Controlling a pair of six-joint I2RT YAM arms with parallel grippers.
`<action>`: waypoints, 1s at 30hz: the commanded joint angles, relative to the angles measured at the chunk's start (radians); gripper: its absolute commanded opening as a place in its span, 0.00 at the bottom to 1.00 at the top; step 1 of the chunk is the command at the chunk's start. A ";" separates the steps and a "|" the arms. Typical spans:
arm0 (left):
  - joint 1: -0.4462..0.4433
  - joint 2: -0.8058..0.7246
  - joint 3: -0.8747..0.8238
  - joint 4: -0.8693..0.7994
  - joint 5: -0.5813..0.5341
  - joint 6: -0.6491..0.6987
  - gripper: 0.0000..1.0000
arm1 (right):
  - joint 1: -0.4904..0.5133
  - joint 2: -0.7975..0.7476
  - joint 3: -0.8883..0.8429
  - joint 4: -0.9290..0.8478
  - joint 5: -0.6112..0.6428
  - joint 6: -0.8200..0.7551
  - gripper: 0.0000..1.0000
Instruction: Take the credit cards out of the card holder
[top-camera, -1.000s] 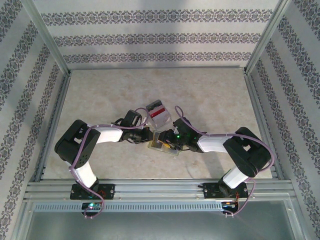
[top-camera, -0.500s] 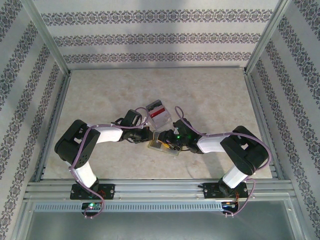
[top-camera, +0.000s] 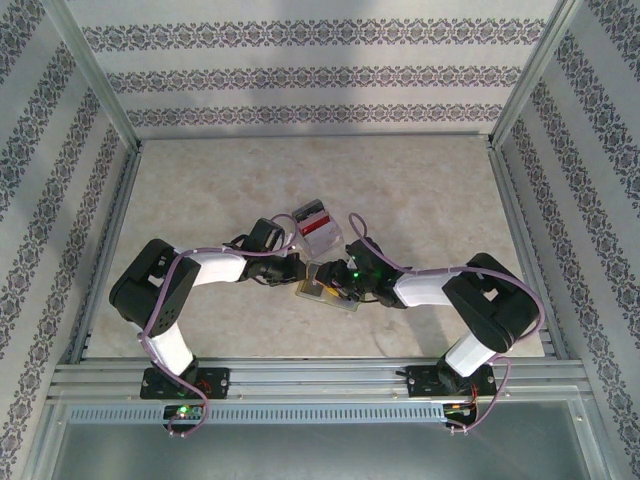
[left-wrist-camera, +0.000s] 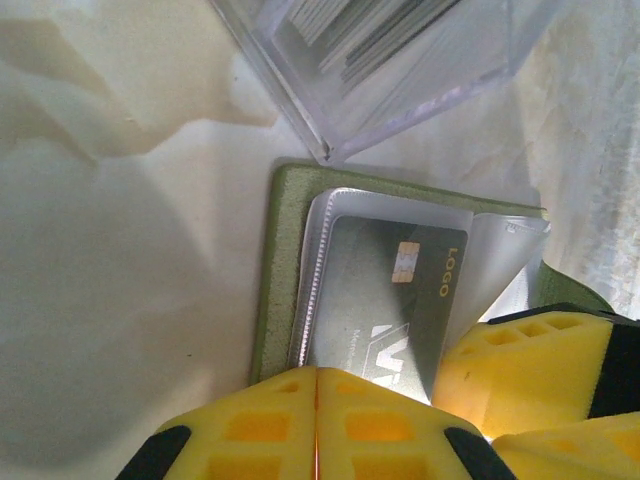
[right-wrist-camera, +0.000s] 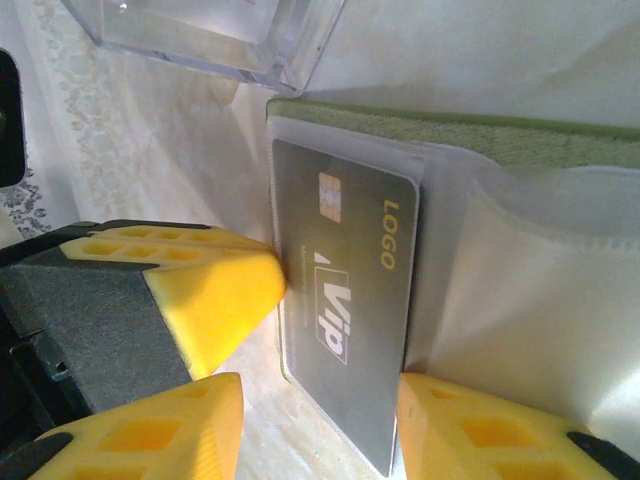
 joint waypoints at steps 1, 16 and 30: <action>-0.015 0.037 0.004 -0.087 -0.042 0.024 0.09 | 0.009 -0.045 0.017 -0.140 0.078 -0.047 0.46; -0.014 0.033 0.007 -0.111 -0.069 0.024 0.09 | 0.024 -0.094 0.079 -0.194 0.073 -0.063 0.46; -0.015 0.031 0.004 -0.108 -0.066 0.026 0.09 | 0.044 -0.006 0.112 -0.203 0.071 -0.043 0.58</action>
